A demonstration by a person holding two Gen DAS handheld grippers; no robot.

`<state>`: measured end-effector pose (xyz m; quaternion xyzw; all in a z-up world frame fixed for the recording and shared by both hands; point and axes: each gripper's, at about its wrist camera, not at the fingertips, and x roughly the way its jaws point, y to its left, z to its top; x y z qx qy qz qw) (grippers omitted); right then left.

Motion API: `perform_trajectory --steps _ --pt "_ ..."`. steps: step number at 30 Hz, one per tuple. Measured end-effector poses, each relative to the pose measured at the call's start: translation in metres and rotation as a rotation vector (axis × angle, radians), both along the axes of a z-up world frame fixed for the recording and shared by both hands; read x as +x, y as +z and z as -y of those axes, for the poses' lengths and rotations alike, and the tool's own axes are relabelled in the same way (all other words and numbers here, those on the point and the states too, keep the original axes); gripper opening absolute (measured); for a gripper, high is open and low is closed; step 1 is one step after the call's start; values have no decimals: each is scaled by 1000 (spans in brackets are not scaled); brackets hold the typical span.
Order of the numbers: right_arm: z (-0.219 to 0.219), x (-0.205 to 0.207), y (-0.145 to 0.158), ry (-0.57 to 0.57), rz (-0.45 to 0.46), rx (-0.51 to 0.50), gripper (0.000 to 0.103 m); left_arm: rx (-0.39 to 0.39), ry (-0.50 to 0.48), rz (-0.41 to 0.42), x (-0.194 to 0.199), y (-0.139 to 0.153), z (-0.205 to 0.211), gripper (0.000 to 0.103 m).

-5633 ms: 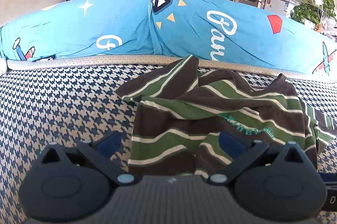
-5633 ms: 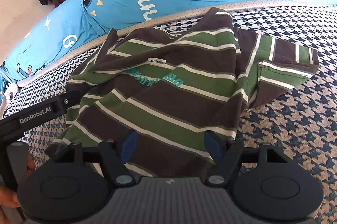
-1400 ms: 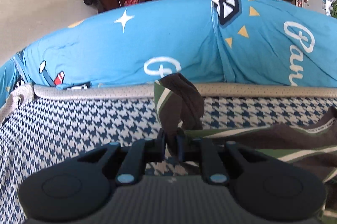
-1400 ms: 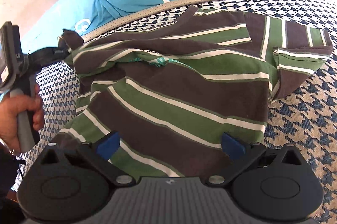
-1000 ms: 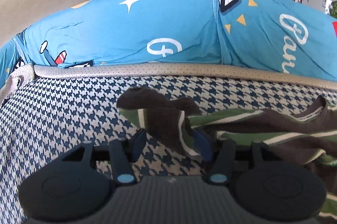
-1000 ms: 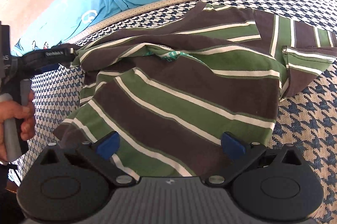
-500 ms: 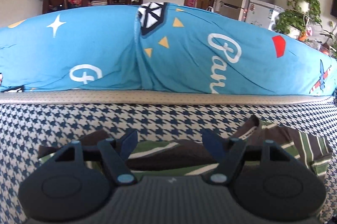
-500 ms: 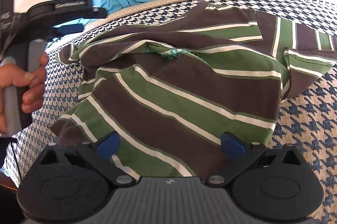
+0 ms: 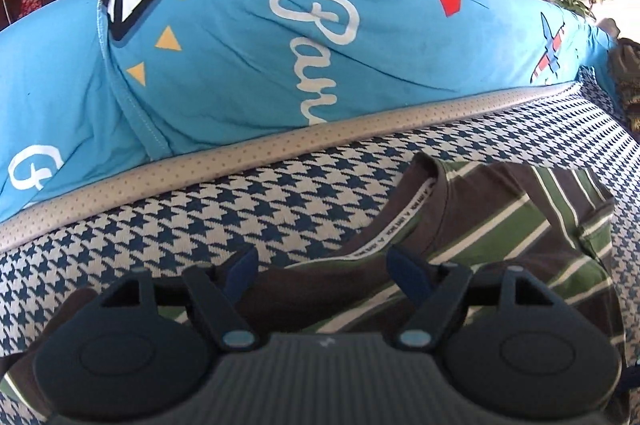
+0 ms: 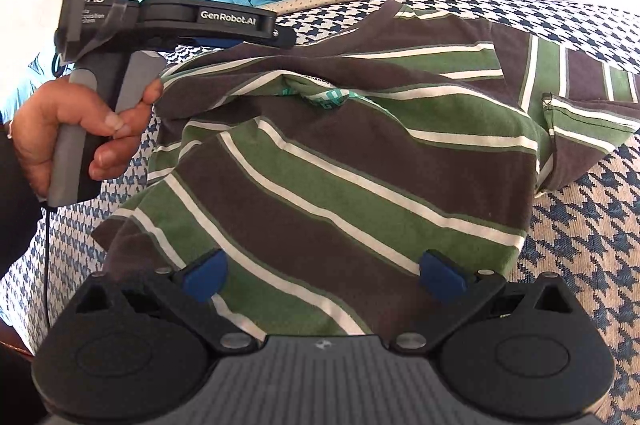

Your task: Fold clothes

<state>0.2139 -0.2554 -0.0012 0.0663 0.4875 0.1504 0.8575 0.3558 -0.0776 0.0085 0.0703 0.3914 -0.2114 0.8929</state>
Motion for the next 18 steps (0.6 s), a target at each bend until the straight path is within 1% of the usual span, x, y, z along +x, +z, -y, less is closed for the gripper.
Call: perform_trajectory --steps 7,10,13,14,16,17,18 --pt "-4 -1 0 8 8 -19 103 26 -76 -18 -4 -2 8 80" --pt "-5 -1 1 9 11 -25 103 61 -117 -34 -5 -4 15 80" --pt "-7 -1 1 10 14 -32 103 84 -135 -58 -4 -10 23 79" --pt "-7 -1 2 10 15 -33 103 89 -142 -65 -4 -12 26 77" --pt "-7 -2 1 13 17 -35 103 93 -152 -51 -6 -12 31 73" --pt "-7 -2 1 14 18 -36 103 95 -157 -44 -7 -12 33 66" --pt "-7 -2 1 15 19 -36 103 96 -162 -39 -7 -12 35 62"
